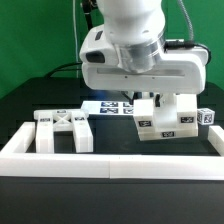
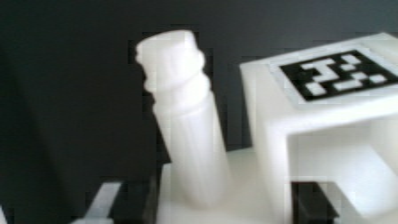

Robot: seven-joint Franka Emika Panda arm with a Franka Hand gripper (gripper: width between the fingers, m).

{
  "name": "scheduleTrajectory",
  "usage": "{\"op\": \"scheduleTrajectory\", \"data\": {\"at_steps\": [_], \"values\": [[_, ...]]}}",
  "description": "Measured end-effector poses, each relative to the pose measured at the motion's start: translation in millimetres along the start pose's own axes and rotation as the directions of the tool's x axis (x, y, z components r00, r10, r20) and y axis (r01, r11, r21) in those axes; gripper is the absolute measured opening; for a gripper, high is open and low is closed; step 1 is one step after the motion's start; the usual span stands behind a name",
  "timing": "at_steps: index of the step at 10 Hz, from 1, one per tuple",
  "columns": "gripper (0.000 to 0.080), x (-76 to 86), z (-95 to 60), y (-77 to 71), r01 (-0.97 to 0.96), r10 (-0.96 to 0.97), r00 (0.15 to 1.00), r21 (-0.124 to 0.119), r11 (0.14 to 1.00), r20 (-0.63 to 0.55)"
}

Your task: Assemble chair

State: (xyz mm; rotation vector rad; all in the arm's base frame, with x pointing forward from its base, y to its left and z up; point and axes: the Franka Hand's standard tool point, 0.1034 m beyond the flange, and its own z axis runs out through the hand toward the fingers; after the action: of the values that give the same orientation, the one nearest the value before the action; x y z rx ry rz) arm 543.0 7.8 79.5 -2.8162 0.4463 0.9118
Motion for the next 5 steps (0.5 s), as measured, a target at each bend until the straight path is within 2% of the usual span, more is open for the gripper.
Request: {"op": "scheduleTrajectory", "data": {"at_steps": [1,2,4,5], "values": [[0.033,-7.6,-5.0,6.2,-0.003,0.005,0.996,-0.024,1.0,0.091],[0.033,-6.6,-10.7,9.6,-0.006,0.012,0.991,-0.046,0.999,0.134],[0.033,-12.0,-8.3,20.0,-0.034,0.057,0.953,-0.082,0.996,0.297],[0.033,-5.4,-5.0,22.0,-0.049,0.077,0.945,-0.095,0.994,0.316]]}}
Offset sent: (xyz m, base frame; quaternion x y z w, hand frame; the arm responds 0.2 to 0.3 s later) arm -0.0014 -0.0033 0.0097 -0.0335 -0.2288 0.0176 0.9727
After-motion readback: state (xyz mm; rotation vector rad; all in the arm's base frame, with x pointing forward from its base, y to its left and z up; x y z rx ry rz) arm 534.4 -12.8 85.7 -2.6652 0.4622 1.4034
